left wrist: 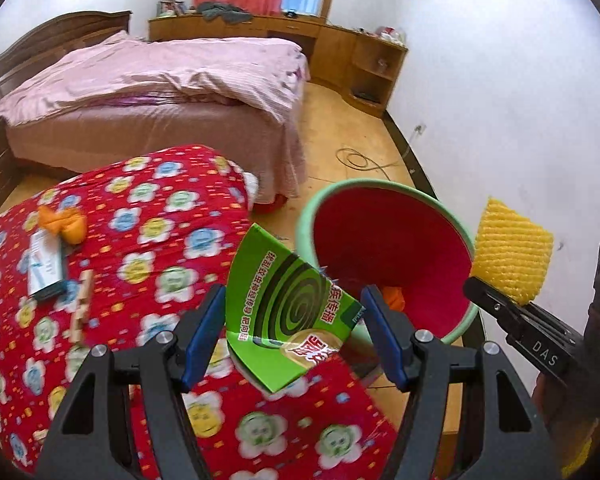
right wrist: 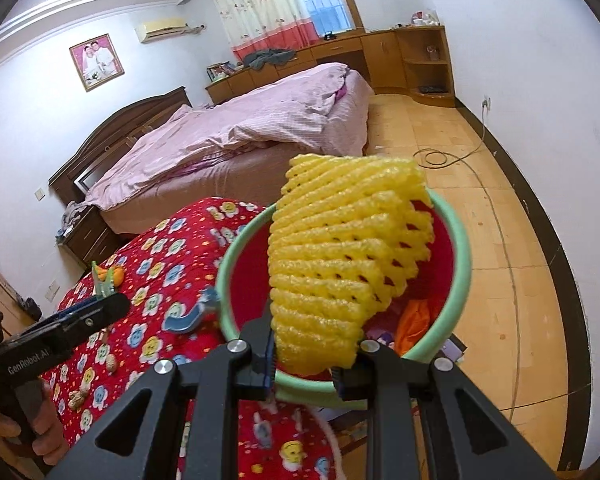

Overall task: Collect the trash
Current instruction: 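Carry the green box and foam net over the red bucket with both tools, then open the left tool to drop the green box while the right tool drops the foam net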

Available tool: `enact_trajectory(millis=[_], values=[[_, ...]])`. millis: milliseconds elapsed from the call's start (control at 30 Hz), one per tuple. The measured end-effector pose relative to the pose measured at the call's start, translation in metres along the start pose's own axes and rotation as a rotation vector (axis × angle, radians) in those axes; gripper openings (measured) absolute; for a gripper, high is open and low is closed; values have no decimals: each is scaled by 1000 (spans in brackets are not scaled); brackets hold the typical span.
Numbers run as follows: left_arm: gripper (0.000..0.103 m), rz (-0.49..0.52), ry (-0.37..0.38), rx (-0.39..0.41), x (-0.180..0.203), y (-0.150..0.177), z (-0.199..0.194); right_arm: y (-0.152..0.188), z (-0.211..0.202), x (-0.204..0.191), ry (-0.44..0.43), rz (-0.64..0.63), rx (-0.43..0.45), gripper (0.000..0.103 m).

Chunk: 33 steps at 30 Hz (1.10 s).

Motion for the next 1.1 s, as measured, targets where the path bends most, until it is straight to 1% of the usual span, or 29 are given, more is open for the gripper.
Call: enact_trajectory(millis=[267,333,567,667,800,833,867,900,1100], values=[[69,58,58,-29,41,-8,46,-10,12,29,0,33,-9,23],[69,67,61,-41,46,-9,57,-12,14,34,0,38,-13,24],[69,78,111,-88,67,-5,90,-18,24,51,7,45,-35,24],[69,72,123,-102,66,-4,101,-22,27,55,8,44,-41,24],[69,69,113,-122,63,-2,108,-27,32,52,9,41,-44,24],[70,67,114,-123,62,-2,108,-27,32,52,9,42,-44,24],[74,63,115,-124,61,-1,109,-27,34,53,7,42,-44,24],[76,59,114,-122,59,-1,109,-27,34,53,7,43,-44,25],[76,38,106,-101,51,-4,100,-24,41,47,-6,45,-55,26]])
Point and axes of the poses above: each gripper's, at about its wrist camera, not at the fingertips, and z roughly the way its jaws point, x to its right, y to its underside, the point moved 10 cm from there along z, roughly the way its jaws point, and after that the axes turned 10 degrees about y, right-handed, at the moved point
